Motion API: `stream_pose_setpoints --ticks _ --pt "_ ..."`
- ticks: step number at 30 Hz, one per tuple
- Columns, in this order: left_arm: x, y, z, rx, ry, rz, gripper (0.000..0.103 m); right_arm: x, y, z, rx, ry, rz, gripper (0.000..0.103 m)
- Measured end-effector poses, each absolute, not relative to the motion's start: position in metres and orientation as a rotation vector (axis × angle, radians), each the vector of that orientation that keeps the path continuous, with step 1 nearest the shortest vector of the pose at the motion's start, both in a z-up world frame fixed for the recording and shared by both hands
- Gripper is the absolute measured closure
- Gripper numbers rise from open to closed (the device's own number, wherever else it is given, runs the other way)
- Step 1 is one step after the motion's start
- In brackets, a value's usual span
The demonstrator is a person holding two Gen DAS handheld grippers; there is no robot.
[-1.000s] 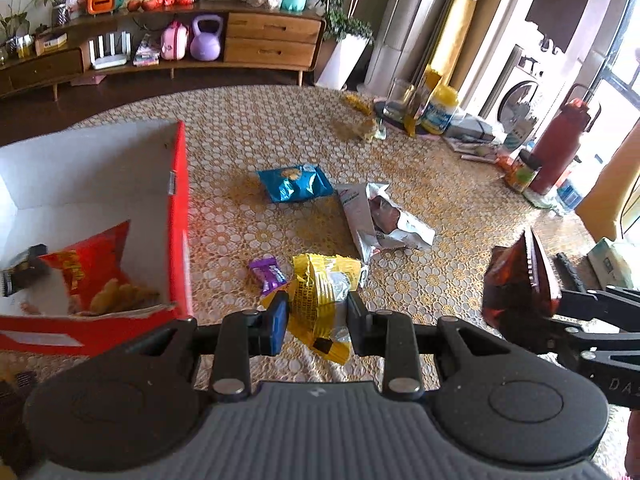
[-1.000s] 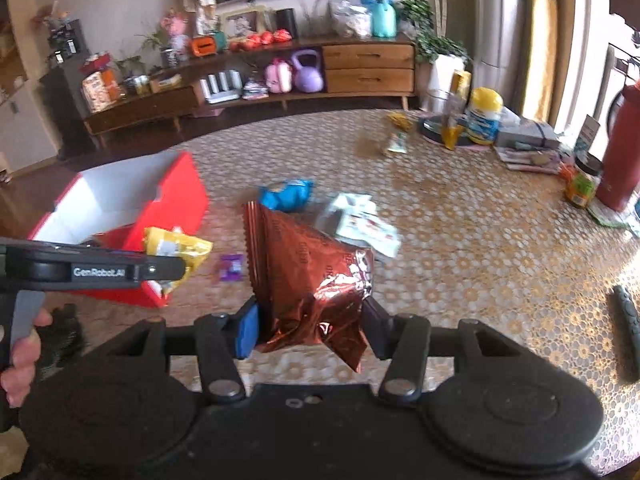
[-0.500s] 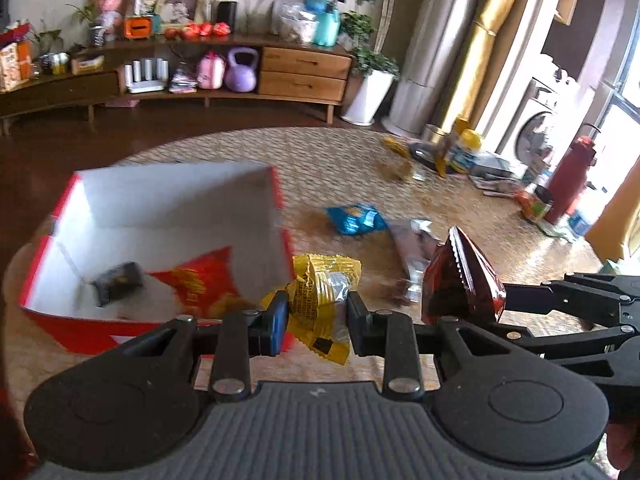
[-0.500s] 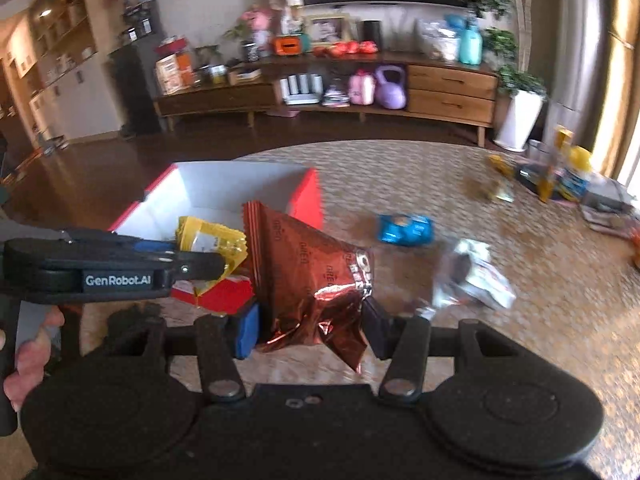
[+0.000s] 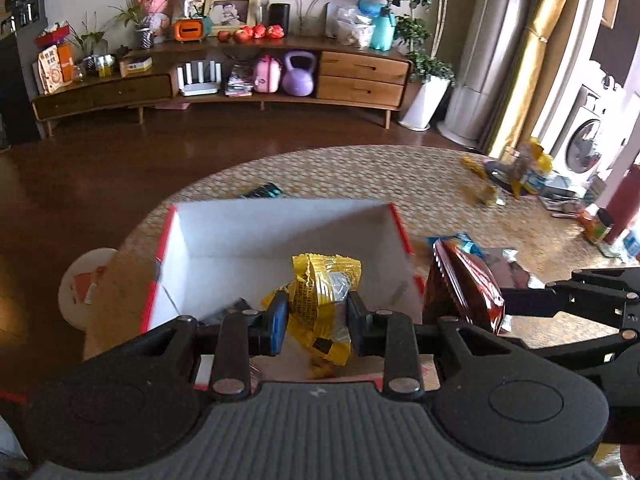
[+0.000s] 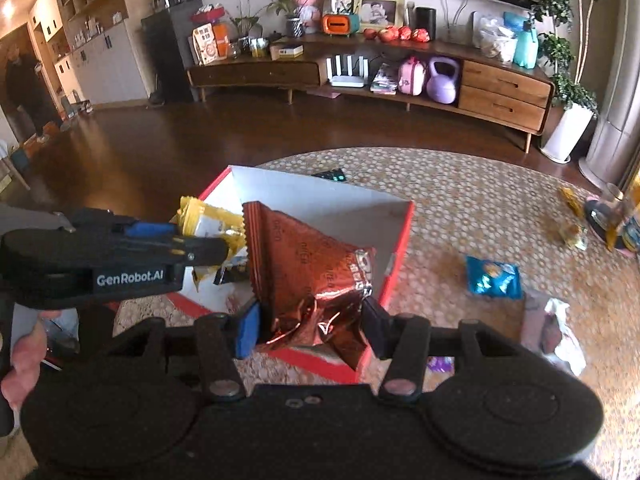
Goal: Organize snacks
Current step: 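Carry both snacks over the red box and open both tools to drop them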
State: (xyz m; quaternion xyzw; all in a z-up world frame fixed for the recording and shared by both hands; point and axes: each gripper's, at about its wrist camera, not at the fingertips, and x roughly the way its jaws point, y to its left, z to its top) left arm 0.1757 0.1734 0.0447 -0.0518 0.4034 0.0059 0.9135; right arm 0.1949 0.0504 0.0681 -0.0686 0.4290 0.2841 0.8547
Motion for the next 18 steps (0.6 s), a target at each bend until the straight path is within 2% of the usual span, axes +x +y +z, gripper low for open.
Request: stream_pose_setpoints --ticks 6,18 --pt "0.203 0.203 0.028 -0.107 0.854 0.073 0.073 0.222 0.081 0.048 -0.16 0.943 0.574 0.052" --pt "0.249 0.23 -0.038 -0.118 0.962 0.128 0.073 0.255 0.109 0.0 -0.202 1.038 0.519 0.051"
